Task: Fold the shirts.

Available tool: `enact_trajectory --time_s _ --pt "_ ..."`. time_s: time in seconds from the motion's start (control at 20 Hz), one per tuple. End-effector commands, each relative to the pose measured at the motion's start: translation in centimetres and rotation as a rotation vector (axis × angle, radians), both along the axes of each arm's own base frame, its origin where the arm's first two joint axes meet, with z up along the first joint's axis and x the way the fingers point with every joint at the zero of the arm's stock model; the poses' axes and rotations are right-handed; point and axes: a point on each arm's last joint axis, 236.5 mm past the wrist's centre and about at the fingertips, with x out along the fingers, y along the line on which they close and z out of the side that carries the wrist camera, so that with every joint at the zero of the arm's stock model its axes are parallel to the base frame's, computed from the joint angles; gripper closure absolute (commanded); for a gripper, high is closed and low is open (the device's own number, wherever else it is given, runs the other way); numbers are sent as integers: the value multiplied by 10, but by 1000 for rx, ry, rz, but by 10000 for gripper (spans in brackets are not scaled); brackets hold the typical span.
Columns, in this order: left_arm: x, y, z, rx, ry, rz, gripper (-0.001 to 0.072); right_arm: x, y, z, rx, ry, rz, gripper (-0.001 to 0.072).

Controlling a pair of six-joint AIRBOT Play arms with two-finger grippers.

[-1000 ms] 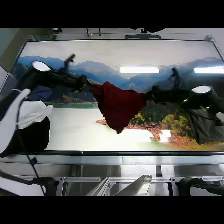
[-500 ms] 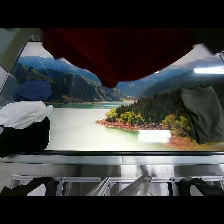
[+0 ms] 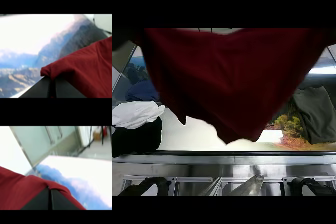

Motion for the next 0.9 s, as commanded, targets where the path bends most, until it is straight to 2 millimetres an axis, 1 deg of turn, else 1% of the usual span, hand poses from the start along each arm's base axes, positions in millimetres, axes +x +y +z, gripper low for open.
enact_trajectory --time_s 0.0,0.05,0.1,0.15,0.2,0.25,0.3,0.35,0.45,0.5,0.55,0.6,0.65,0.7,0.75,0.85 --pt "44 -9 -98 22 198 -43 683 61 -6 -111 5 324 22 693" --pt "57 -12 -130 22 267 -54 684 79 -11 -155 2 428 7 692" --pt "68 -14 -162 18 341 -59 682 94 -18 -193 1 521 -13 692" --pt "79 -12 -190 13 407 -57 634 105 -23 -228 -5 596 -22 690" --pt "87 -6 -212 7 460 -47 346 113 -31 -256 9 662 -31 581" --pt "93 3 -230 0 507 -37 65 120 -41 -274 28 706 -47 341" --pt "96 15 -241 -15 559 -26 -13 123 -50 -285 40 733 -64 248" --pt "95 27 -250 -22 605 -29 -13 123 -59 -291 49 751 -73 249" --pt "88 51 -261 -65 714 -7 -13 115 -72 -294 48 778 -66 249" --pt "81 58 -266 -84 768 -5 -13 110 -77 -299 27 794 -62 249" --pt "67 59 -273 -99 826 -18 -13 103 -82 -308 -23 816 -59 249" --pt "51 54 -281 -109 882 -36 -13 96 -85 -321 -75 849 -62 250" --pt "37 45 -290 -128 924 -31 -13 90 -87 -333 -111 885 -65 249" --pt "19 33 -302 -130 962 -35 -12 87 -85 -345 -140 911 -58 249" --pt "-2 17 -313 -128 1004 -47 -12 86 -81 -356 -151 932 -47 249" --pt "-45 -17 -335 -98 1068 -78 -12 97 -79 -376 -129 954 -69 250"
